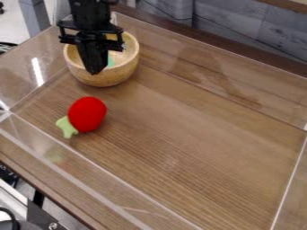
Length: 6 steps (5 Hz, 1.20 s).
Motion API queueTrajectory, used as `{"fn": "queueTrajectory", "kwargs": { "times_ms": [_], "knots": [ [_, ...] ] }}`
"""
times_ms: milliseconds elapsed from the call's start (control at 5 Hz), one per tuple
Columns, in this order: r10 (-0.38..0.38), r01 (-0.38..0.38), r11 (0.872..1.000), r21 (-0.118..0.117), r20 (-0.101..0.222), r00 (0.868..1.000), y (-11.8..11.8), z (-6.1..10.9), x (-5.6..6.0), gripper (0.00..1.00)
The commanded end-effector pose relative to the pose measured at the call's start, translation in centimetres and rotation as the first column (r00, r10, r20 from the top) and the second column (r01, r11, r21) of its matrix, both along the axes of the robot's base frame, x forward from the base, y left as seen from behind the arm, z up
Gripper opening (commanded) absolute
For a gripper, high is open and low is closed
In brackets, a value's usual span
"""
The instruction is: Move the red fruit to the left
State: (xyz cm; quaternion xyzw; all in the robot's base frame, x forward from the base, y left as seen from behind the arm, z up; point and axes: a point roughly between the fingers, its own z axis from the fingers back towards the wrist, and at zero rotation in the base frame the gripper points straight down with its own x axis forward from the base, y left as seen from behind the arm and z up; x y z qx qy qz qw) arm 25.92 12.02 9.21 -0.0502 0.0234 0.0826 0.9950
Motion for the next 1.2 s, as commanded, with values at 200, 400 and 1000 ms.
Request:
{"fn": "queueTrajectory", "kwargs": {
  "times_ms": [200, 400, 1000],
  "knots": [
    [-0.065, 0.063, 0.998, 0.028, 0.047, 0.997, -0.8, 1.9, -0.5, 1.00],
    [-0.096, 0.093, 0.995, 0.042, 0.082, 0.992, -1.2, 3.7, -0.8, 1.00],
    [-0.193, 0.186, 0.979, 0.081, 0.090, 0.977, -9.2, 3.7, 2.1, 1.00]
  ]
}}
